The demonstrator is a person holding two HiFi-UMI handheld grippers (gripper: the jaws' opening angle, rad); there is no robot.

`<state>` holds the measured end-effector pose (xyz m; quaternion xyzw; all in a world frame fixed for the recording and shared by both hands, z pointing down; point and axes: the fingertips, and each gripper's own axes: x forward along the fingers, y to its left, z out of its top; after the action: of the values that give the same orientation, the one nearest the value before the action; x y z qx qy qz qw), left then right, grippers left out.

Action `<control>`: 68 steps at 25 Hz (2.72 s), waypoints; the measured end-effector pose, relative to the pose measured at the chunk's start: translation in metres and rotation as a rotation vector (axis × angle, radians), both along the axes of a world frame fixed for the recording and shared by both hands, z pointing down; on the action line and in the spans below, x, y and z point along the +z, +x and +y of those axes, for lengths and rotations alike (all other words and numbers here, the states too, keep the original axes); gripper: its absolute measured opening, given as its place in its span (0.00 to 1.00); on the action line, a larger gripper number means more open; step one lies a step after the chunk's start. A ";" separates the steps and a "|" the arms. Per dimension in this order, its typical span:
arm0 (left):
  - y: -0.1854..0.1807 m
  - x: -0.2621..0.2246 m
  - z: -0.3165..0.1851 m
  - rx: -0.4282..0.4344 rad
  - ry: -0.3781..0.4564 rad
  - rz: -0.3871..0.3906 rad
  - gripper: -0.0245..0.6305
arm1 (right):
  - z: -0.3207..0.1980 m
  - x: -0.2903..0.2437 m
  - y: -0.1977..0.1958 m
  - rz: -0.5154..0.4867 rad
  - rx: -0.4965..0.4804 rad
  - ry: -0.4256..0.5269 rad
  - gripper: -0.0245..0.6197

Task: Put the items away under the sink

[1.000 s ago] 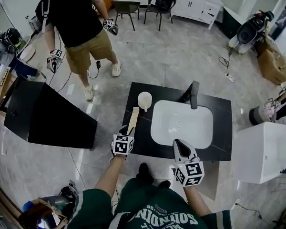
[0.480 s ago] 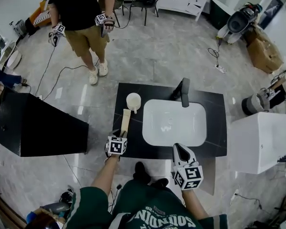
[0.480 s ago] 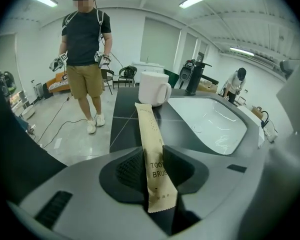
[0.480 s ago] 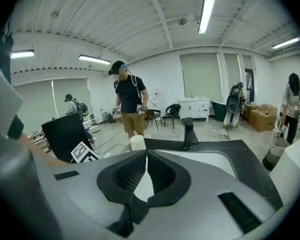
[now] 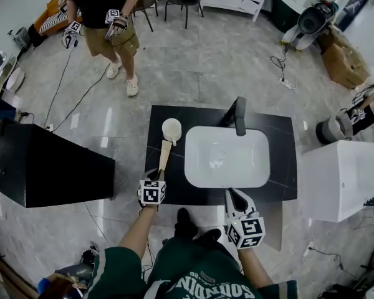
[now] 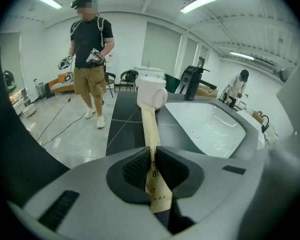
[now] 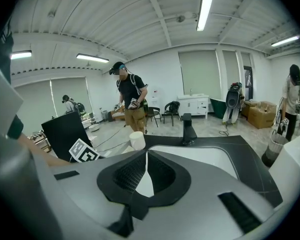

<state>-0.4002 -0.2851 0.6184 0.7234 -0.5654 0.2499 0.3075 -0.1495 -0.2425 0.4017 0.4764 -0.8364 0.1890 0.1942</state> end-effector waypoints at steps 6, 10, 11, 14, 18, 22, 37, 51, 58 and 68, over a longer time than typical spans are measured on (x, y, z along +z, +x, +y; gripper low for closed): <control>0.007 -0.023 0.008 -0.069 0.047 0.068 0.11 | 0.006 0.004 0.002 0.010 -0.013 -0.014 0.10; 0.026 -0.034 0.022 -0.073 0.074 0.074 0.11 | 0.014 0.003 0.010 0.002 -0.015 -0.011 0.10; 0.033 -0.038 0.025 -0.072 0.082 0.075 0.11 | 0.016 0.001 0.014 -0.002 -0.017 -0.007 0.10; 0.052 -0.051 0.033 -0.067 0.107 0.080 0.11 | 0.024 -0.006 0.029 -0.015 -0.017 0.012 0.10; 0.078 -0.072 0.049 -0.056 0.147 0.085 0.11 | 0.049 -0.013 0.053 -0.032 -0.008 0.037 0.10; 0.115 -0.091 0.079 -0.035 0.169 0.086 0.11 | 0.086 -0.019 0.085 -0.035 -0.010 0.053 0.10; 0.308 -0.107 0.266 0.175 0.169 0.117 0.11 | 0.248 -0.034 0.228 -0.068 0.083 0.115 0.10; 0.448 -0.024 0.341 0.321 0.027 0.182 0.11 | 0.317 0.013 0.317 -0.072 0.177 0.069 0.10; 0.471 0.060 0.279 0.227 0.035 0.213 0.11 | 0.277 0.081 0.318 0.018 0.127 0.118 0.10; 0.476 0.193 0.191 0.188 0.070 0.214 0.11 | 0.198 0.211 0.317 -0.014 0.082 0.206 0.10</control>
<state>0.0763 -0.0943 0.8110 0.8060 -0.4675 0.1793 0.3157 0.1680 -0.0447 0.6129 0.5264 -0.8325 0.1131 0.1305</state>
